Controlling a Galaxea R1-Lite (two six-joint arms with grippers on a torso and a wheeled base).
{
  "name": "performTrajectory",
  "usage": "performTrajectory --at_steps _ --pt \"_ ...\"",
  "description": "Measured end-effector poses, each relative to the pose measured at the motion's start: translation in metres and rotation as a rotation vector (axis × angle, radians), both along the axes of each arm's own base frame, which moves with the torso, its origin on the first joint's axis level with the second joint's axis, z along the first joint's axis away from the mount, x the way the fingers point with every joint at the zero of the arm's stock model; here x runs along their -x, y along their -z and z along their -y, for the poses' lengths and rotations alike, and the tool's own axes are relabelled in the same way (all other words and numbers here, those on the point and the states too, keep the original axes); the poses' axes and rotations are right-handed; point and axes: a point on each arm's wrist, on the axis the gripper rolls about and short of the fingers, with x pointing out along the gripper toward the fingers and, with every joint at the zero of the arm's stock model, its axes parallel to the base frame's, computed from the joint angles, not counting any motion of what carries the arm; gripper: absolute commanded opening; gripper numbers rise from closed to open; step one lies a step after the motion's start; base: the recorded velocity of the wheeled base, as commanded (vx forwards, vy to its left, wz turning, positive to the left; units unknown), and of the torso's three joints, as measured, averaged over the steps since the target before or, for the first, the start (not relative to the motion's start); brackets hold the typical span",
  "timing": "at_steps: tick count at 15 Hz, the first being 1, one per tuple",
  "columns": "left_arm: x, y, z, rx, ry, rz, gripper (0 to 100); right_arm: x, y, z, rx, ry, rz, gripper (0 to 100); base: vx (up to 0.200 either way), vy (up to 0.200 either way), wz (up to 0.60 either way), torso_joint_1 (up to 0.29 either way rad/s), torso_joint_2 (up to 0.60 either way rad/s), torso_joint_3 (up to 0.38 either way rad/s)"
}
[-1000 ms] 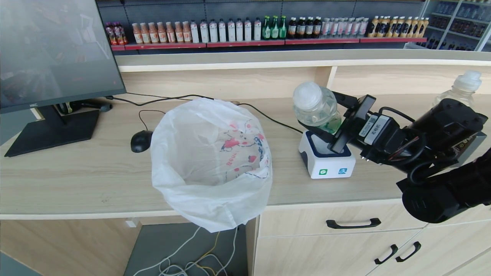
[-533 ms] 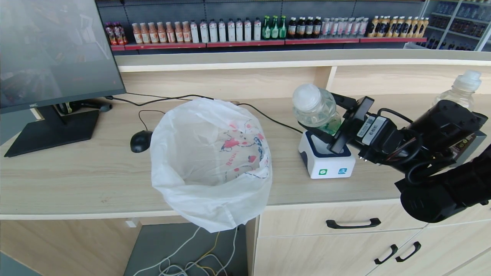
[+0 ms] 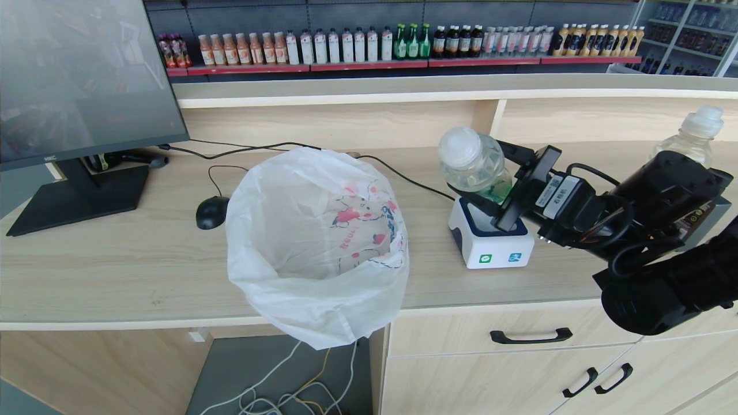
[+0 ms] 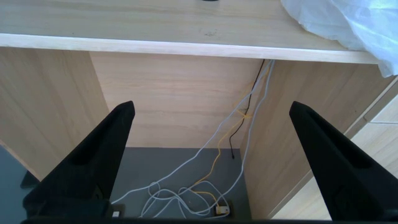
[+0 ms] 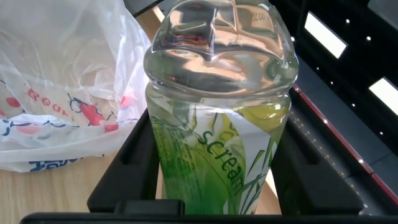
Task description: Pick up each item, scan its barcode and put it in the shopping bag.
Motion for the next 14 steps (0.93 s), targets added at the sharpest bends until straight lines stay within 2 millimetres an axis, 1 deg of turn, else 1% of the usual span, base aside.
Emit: performTrajectory --at_steps 5,7,9,11,14 --pt "0.000 0.000 0.000 0.000 0.000 0.000 100 0.002 -0.002 -0.002 -0.009 -0.008 -0.004 0 0.000 0.000 0.00 0.000 0.00 0.000" --pt "0.000 0.000 0.000 0.000 0.000 0.000 100 0.005 -0.008 -0.001 -0.027 -0.006 -0.006 0 0.000 0.000 0.00 0.000 0.00 0.000" --pt "0.000 0.000 0.000 0.000 0.000 0.000 100 0.012 -0.017 -0.005 -0.081 0.010 -0.022 0 0.000 0.000 0.00 0.000 0.00 0.000" --pt "0.000 0.000 0.000 0.000 0.000 0.000 100 0.020 -0.024 -0.013 -0.143 0.014 -0.053 0 0.000 0.000 0.00 0.000 0.00 0.000" --pt "0.000 0.000 0.000 0.000 0.000 0.000 100 0.034 -0.038 -0.046 -0.312 0.010 -0.131 0 0.000 0.000 0.00 0.000 0.00 0.000"
